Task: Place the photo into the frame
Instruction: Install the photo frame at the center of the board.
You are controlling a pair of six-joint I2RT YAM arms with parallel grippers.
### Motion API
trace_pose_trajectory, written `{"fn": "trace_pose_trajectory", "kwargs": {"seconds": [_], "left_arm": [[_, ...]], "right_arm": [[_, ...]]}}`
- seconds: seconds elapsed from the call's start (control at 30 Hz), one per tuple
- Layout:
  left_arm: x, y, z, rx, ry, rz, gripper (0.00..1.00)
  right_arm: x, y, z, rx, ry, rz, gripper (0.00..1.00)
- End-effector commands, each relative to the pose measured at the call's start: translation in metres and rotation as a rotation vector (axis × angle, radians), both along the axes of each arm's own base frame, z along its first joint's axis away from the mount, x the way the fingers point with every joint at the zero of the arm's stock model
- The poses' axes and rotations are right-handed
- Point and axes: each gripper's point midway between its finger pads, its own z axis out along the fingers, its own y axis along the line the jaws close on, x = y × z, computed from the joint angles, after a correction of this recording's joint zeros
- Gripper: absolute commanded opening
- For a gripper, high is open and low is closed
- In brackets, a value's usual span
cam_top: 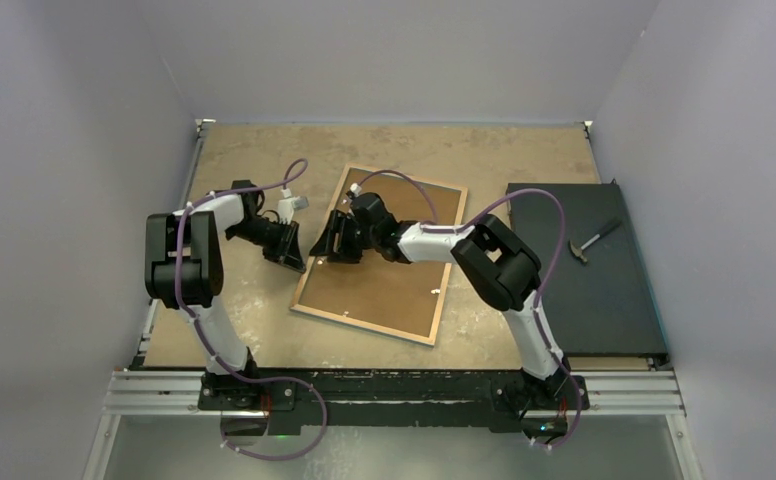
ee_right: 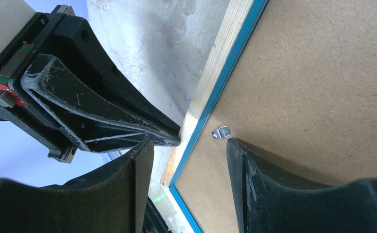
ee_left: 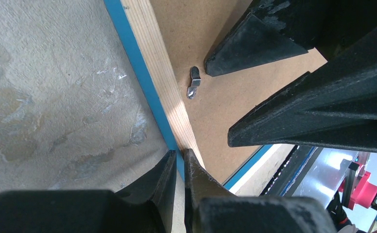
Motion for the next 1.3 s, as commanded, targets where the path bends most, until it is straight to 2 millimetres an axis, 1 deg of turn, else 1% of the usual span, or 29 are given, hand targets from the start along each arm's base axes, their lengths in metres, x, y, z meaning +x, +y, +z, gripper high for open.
{"fn": "trace_pose_trajectory", "kwargs": {"seconds": [0.0,0.77,1.03,1.27], "left_arm": [[0.007,0.004,-0.013,0.042,-0.055,-0.025,0.08],[0.008,0.005,-0.013,0.045,-0.062,-0.028,0.06],[0.009,0.005,-0.012,0.045,-0.066,-0.029,0.06],[0.009,0.004,-0.010,0.043,-0.069,-0.029,0.06]], "right_arm": [[0.000,0.015,0.014,0.055,-0.009,0.028,0.59],[0.003,0.028,0.008,0.072,-0.021,0.064,0.53],[0.000,0.030,0.006,0.079,-0.025,0.093,0.51],[-0.005,0.036,0.007,0.104,-0.023,0.143,0.47]]}}
